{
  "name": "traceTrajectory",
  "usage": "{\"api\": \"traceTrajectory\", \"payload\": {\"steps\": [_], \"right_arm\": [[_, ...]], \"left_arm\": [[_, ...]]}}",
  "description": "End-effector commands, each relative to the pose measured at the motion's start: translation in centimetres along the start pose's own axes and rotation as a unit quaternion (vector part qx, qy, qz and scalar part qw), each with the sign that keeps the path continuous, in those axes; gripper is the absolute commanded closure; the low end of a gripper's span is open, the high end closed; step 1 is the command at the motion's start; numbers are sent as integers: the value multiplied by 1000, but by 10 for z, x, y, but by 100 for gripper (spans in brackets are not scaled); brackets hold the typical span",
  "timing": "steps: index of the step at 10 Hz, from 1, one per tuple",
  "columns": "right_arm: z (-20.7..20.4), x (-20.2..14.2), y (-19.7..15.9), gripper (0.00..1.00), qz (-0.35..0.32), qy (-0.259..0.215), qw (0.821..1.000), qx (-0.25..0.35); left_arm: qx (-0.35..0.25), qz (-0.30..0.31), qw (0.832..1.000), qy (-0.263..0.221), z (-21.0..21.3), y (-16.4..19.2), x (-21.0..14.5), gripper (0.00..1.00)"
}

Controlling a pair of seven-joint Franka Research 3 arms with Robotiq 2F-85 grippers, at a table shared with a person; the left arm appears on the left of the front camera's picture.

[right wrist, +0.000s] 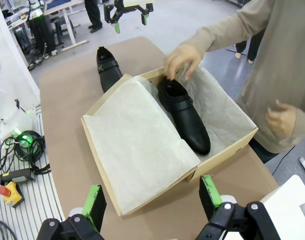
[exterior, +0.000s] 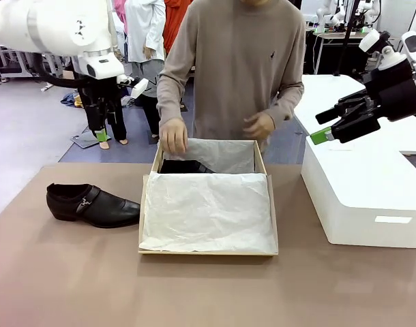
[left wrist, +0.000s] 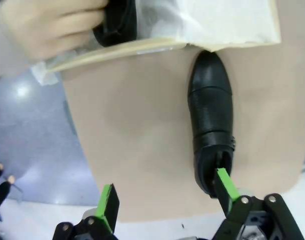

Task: Pack the shoes into the box.
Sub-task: Place the other shoe of the Shoes into the Shoes Box.

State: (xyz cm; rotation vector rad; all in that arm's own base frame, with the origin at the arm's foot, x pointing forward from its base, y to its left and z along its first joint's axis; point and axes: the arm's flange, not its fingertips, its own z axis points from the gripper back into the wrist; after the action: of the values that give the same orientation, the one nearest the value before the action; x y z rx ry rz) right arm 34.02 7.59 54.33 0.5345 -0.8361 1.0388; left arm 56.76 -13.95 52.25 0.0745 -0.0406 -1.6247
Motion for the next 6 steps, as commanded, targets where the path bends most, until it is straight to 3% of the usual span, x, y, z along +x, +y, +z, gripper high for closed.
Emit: {"api": "traceTrajectory", "payload": {"steps": [1, 2, 3, 6], "right_arm": [[-3, 0, -3, 0, 13, -17, 1000, 6], [-3, 0, -3, 0, 13, -17, 1000, 6], [-3, 0, -3, 0, 13, -17, 1000, 6], [-3, 0, -3, 0, 13, -17, 1000, 6]], "left_arm": [[5, 10, 999, -41, -11, -14, -12, 0], [0, 21, 998, -53, -12, -10, -10, 0], [4, 7, 1000, -16, -5, -3, -6, 0], [4, 7, 1000, -16, -5, -3, -6, 0]]}}
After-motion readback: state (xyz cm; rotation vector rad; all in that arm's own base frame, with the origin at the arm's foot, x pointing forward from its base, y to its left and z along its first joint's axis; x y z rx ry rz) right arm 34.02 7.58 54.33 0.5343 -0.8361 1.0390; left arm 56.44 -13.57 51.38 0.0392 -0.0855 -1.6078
